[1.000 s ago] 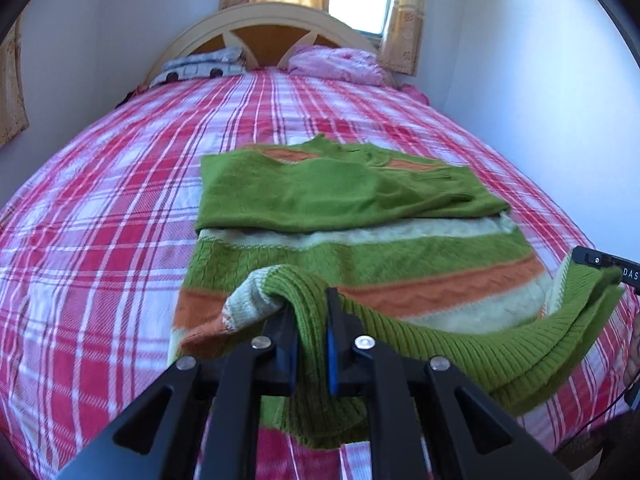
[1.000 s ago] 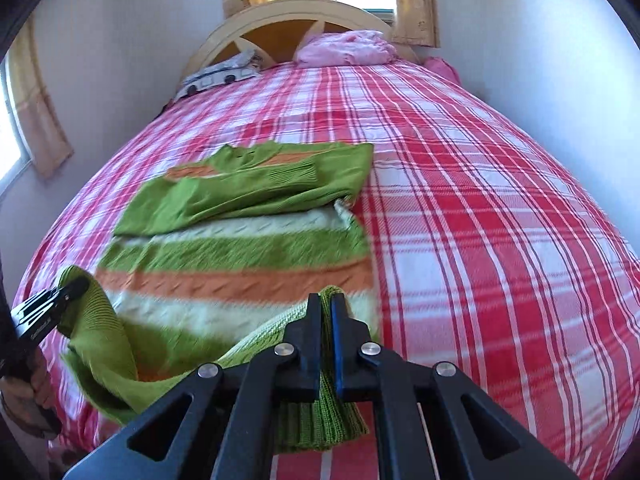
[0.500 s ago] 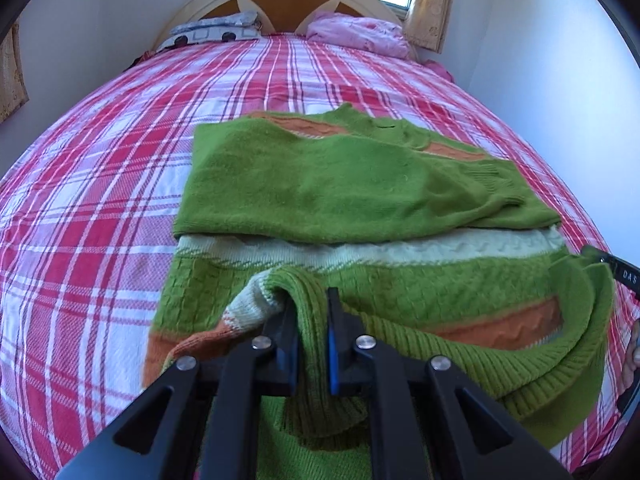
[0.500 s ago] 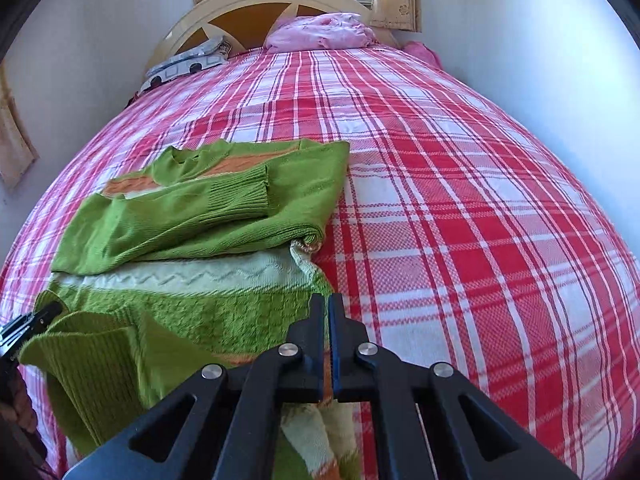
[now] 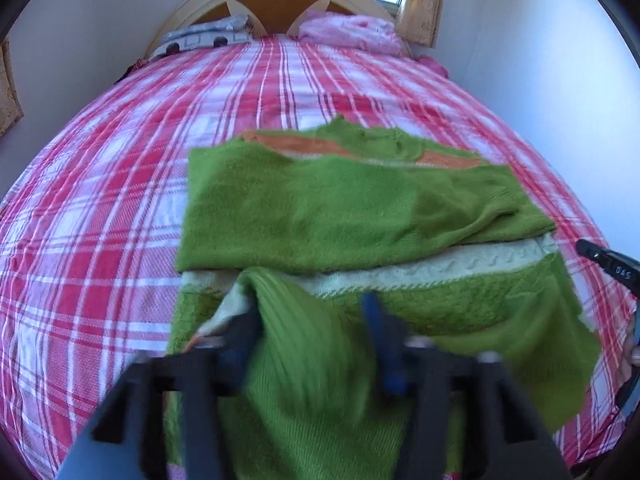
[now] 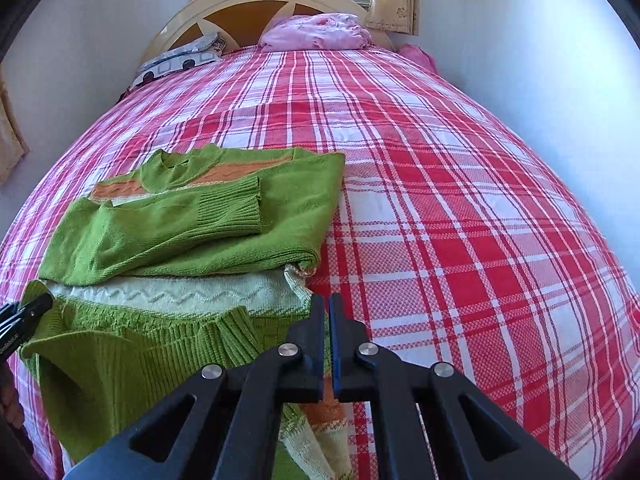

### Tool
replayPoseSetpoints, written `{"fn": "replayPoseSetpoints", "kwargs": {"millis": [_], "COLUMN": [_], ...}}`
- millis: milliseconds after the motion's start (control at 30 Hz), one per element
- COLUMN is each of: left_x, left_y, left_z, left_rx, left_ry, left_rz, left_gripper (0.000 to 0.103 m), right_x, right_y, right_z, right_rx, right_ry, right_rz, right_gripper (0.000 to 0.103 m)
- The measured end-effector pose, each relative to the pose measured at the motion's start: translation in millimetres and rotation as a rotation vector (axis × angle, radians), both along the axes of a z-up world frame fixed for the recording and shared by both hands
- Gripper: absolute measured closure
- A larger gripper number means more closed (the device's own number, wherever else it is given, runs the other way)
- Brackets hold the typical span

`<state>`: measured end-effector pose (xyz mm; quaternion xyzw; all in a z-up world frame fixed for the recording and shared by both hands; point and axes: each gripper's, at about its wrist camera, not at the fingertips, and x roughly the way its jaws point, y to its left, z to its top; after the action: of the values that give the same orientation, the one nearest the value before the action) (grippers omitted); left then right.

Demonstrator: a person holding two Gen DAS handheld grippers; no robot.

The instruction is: Fold small clothes

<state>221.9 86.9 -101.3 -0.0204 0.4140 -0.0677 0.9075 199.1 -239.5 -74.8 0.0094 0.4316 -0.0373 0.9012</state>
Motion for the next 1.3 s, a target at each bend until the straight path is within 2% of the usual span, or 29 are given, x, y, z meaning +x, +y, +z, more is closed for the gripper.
{"fn": "replayPoseSetpoints", "kwargs": {"millis": [100, 200, 267, 333, 433, 467, 567, 600, 800, 967, 1300], "left_x": [-12, -16, -20, -23, -24, -22, -12, -10, 4, 7, 16], "left_y": [3, 8, 18, 29, 35, 33, 23, 20, 1, -12, -18], "left_z": [17, 24, 24, 21, 13, 10, 1, -1, -14, -16, -21], "left_rx": [0.124, 0.182, 0.172, 0.123, 0.088, 0.091, 0.128, 0.141, 0.225, 0.303, 0.293], "left_ry": [-0.130, -0.159, -0.159, -0.150, -0.138, -0.131, -0.109, -0.106, -0.063, -0.070, -0.044], "left_rz": [0.044, 0.025, 0.006, -0.032, -0.064, -0.070, -0.073, -0.073, -0.072, -0.081, -0.092], "left_gripper": [0.016, 0.015, 0.015, 0.015, 0.015, 0.015, 0.015, 0.015, 0.015, 0.015, 0.015], "right_x": [0, -3, -6, -12, -21, -24, -31, -33, -36, -38, -39], "right_y": [3, 1, -2, -6, -8, -8, -7, -7, 0, 5, 15], "right_z": [3, 4, 4, 4, 4, 3, 1, 1, -5, -7, -7], "right_rx": [0.013, 0.066, 0.119, 0.209, 0.281, 0.293, 0.336, 0.346, 0.294, 0.246, 0.193], "right_ry": [-0.005, -0.018, -0.013, -0.013, -0.012, -0.011, -0.028, -0.043, -0.039, -0.025, -0.021], "right_rz": [0.009, 0.015, 0.028, 0.065, 0.116, 0.133, 0.157, 0.156, 0.150, 0.155, 0.163], "right_gripper": [0.101, 0.100, 0.100, 0.100, 0.098, 0.092, 0.041, 0.037, 0.037, 0.037, 0.037]}}
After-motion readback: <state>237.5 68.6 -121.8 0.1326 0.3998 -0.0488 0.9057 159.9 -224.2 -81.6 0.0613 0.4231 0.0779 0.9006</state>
